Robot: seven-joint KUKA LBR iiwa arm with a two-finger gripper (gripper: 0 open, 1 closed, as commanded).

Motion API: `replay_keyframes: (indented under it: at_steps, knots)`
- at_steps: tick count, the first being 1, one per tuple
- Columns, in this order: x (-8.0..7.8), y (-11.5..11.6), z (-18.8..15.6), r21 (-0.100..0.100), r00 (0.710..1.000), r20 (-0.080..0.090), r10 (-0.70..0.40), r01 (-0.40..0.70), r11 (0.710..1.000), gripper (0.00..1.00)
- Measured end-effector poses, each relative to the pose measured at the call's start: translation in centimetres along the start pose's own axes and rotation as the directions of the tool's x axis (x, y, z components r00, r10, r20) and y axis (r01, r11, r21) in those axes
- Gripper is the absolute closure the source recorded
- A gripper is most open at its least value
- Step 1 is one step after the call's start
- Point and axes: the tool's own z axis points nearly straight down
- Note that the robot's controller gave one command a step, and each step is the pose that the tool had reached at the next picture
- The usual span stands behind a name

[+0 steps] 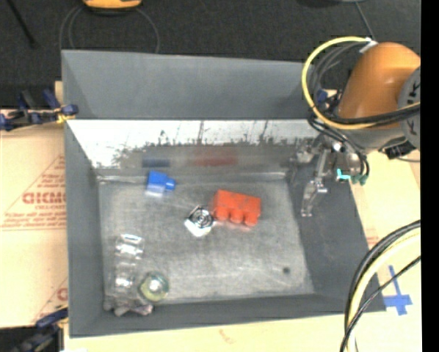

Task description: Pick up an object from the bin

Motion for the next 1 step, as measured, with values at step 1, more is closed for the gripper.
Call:
replay_keyframes:
  at_steps: [1]
  knots:
    - [-0.97, 6.19, 9.38, -0.004, 0.992, 0.010, 0.129, -0.129, 0.992, 0.00]
